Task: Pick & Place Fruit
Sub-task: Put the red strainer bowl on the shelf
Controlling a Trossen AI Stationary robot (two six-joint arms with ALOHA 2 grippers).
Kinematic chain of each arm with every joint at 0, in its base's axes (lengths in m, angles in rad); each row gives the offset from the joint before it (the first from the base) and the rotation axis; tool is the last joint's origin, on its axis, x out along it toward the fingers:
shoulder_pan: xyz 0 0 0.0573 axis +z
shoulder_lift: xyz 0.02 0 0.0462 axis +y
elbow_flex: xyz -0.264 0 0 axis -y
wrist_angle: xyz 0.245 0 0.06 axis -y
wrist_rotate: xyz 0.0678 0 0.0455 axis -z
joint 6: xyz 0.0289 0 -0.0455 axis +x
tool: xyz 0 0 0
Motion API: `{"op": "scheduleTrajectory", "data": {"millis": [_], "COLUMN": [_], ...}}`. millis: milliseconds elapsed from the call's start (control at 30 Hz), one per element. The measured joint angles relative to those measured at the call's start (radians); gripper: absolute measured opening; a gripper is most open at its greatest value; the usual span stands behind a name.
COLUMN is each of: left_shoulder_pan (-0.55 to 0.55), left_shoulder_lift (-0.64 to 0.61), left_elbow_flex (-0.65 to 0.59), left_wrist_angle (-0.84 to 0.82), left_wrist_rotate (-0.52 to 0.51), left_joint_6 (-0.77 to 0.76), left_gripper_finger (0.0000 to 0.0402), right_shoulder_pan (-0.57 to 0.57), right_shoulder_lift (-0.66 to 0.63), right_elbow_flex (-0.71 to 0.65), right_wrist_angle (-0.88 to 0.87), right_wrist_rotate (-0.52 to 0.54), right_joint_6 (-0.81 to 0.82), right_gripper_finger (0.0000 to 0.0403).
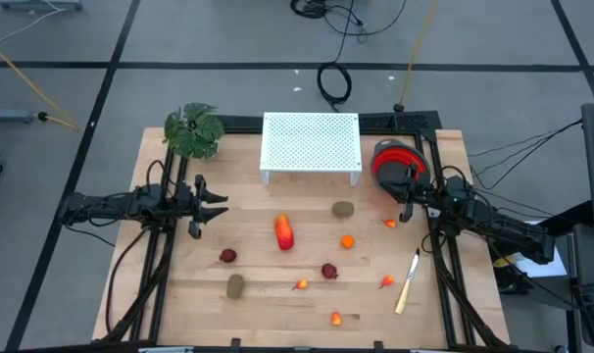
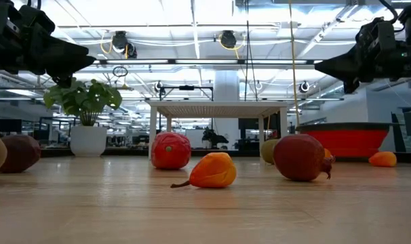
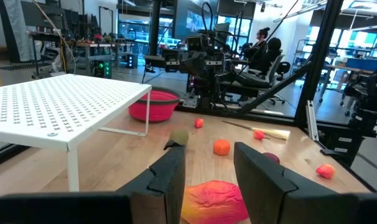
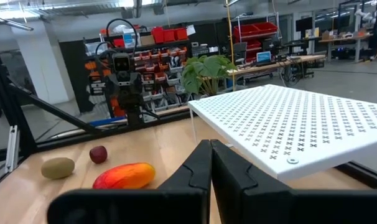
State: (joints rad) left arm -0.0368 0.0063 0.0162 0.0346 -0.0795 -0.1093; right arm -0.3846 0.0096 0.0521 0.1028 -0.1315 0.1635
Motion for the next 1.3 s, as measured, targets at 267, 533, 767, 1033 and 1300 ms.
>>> {"op": "scheduleTrajectory", "data": {"millis": [267, 533, 767, 1033, 1300], "left_shoulder_pan": [0.000, 0.000, 0.000, 0.000, 0.000], "left_shoulder_lift": [0.000, 0.000, 0.000, 0.000, 0.000], "left_elbow_flex": [-0.002, -0.001, -0.001, -0.001, -0.001], "left_wrist_angle": [0.012, 0.124, 0.122, 0.123, 0.116], "left_wrist_rotate": [-0.001, -0.025, -0.025, -0.024, -0.024], "left_joint_6": [0.001, -0.001, 0.000, 0.000, 0.000], "left_gripper_finger": [0.0136, 0.0136, 0.0136, 0.0136, 0.0136], "right_shoulder_pan": [0.000, 0.000, 0.000, 0.000, 0.001], "right_shoulder_lift": [0.000, 0.000, 0.000, 0.000, 0.031], "right_elbow_flex": [0.000, 0.000, 0.000, 0.003, 0.181], "right_wrist_angle": [0.004, 0.003, 0.003, 0.095, -0.107], "right_wrist_rotate": [0.000, 0.000, -0.003, -0.003, 0.036], "right_joint_6": [0.051, 0.161, 0.239, 0.266, 0.170], "right_gripper_finger": [0.0000, 0.0000, 0.0000, 0.0000, 0.0000]}}
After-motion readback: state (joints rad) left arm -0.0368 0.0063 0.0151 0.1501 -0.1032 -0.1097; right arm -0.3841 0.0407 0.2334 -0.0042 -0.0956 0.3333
